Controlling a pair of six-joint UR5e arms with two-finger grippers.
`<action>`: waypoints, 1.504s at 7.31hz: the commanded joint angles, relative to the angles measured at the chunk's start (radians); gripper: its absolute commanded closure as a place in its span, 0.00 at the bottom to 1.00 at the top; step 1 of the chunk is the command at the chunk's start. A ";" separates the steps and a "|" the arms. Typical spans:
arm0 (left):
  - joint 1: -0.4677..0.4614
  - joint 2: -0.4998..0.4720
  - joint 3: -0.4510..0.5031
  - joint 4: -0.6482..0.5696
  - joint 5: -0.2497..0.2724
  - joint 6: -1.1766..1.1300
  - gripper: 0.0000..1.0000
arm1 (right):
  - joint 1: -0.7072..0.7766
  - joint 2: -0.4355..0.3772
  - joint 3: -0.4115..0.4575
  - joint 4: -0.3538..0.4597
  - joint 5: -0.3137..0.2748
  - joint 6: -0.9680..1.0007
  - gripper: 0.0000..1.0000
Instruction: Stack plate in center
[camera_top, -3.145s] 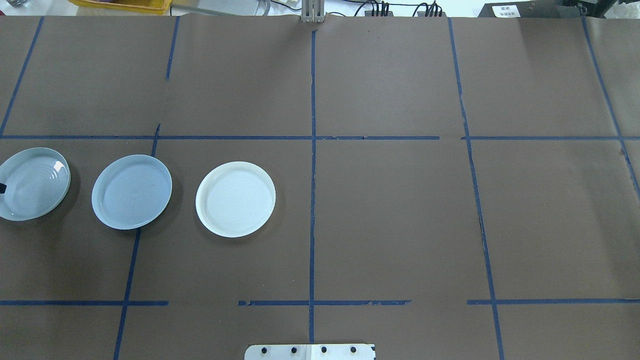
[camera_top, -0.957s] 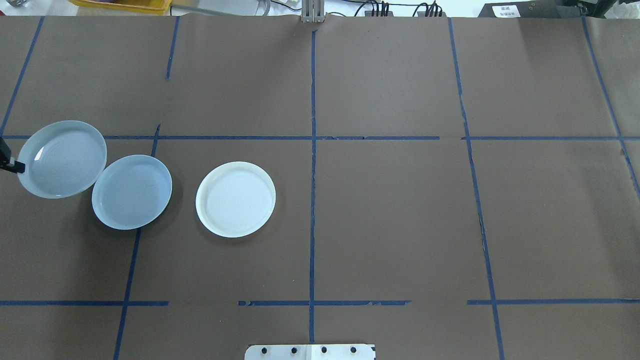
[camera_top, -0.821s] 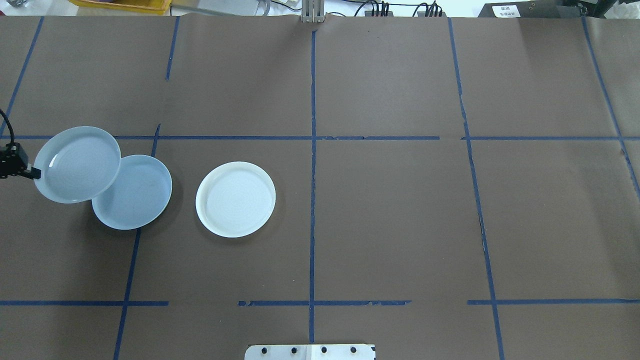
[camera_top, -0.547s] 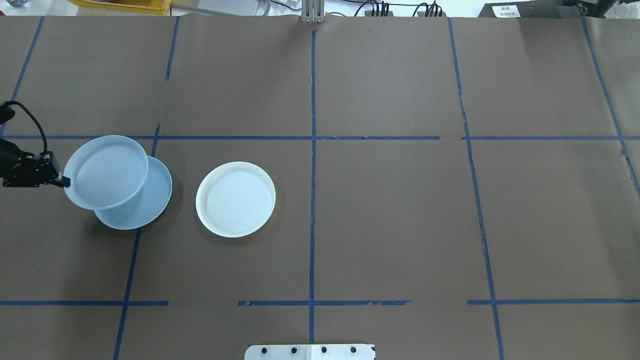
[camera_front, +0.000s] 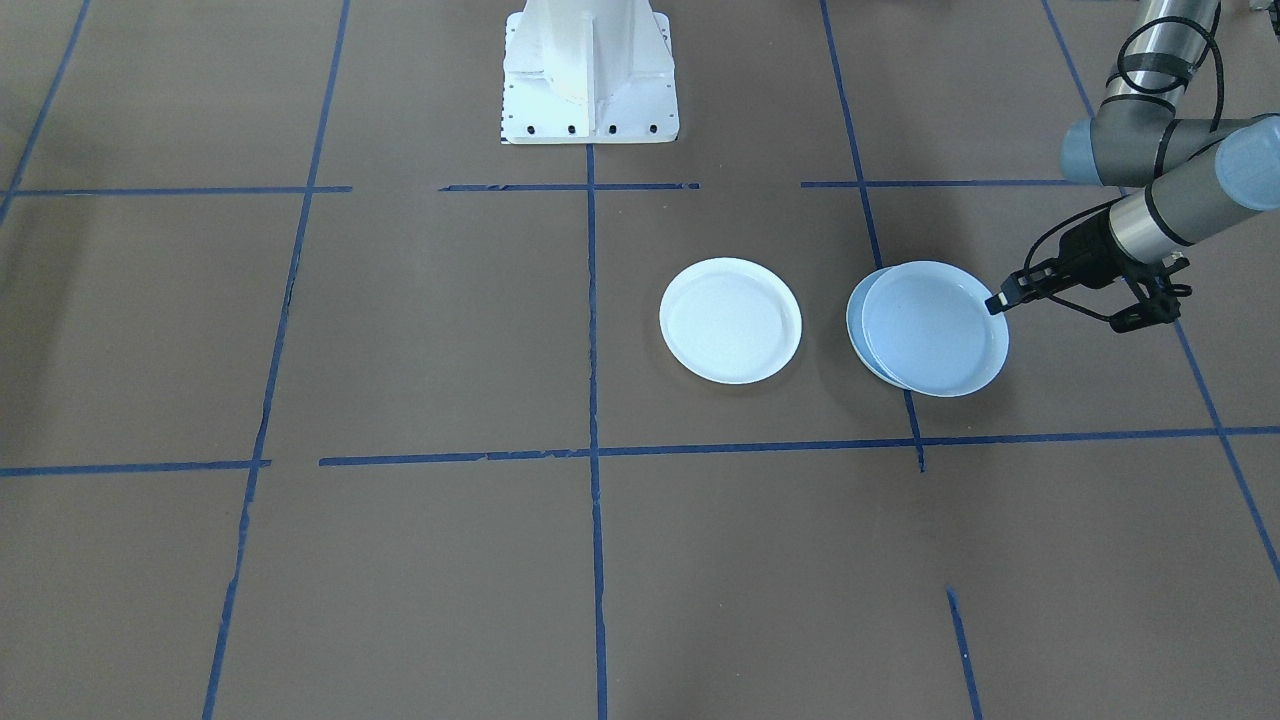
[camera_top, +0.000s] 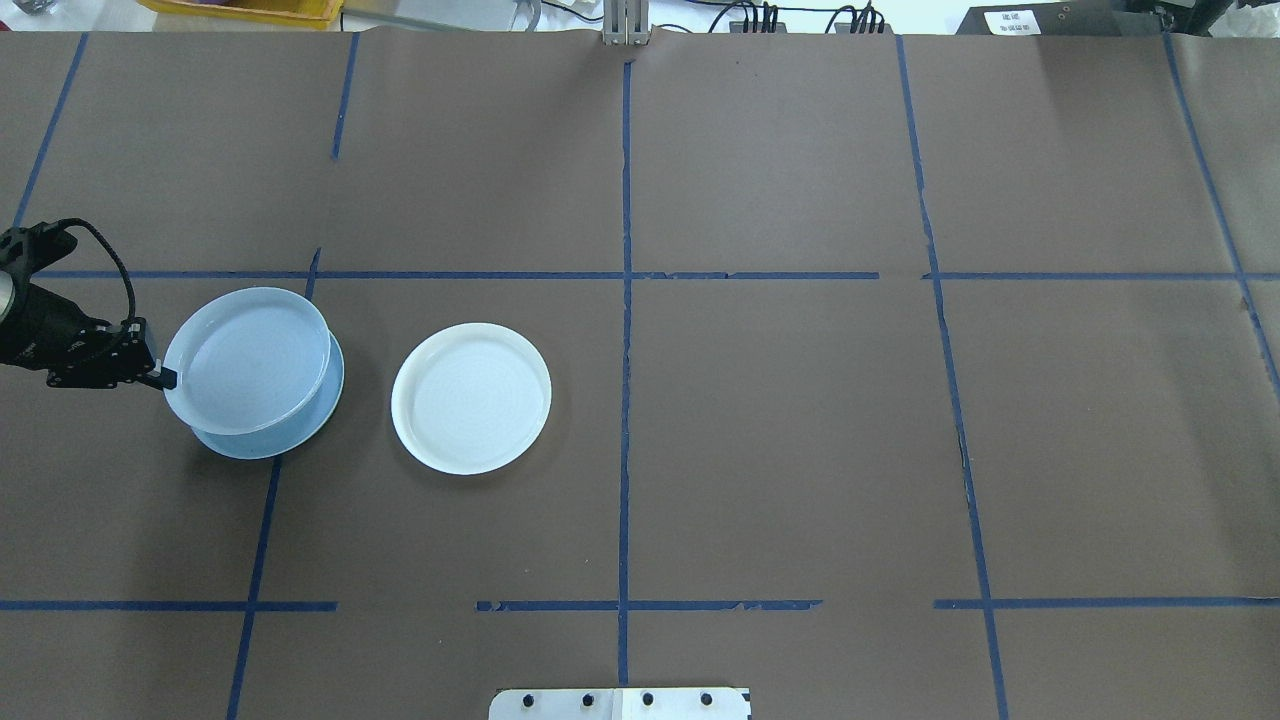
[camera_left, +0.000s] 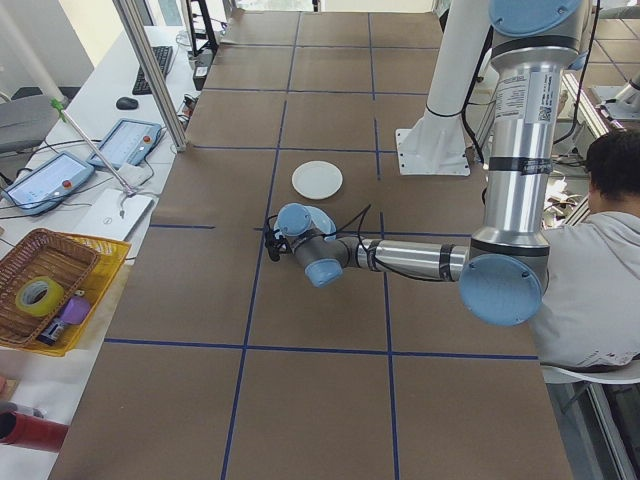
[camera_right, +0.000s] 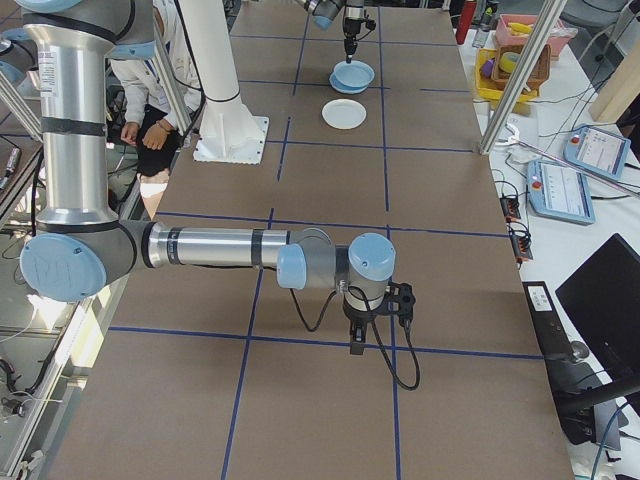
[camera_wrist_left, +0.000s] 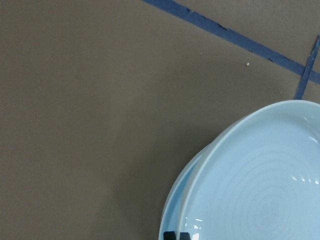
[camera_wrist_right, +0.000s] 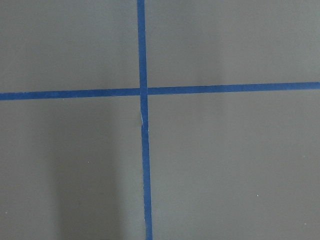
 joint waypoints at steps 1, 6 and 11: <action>0.009 0.005 0.004 -0.029 0.000 -0.001 1.00 | 0.000 0.000 0.000 0.000 -0.001 0.000 0.00; 0.040 -0.045 -0.109 -0.020 0.012 -0.129 0.00 | 0.002 0.000 0.000 0.000 0.001 0.000 0.00; 0.262 -0.212 -0.111 0.025 0.324 -0.361 0.00 | 0.000 0.000 0.000 0.000 -0.001 0.000 0.00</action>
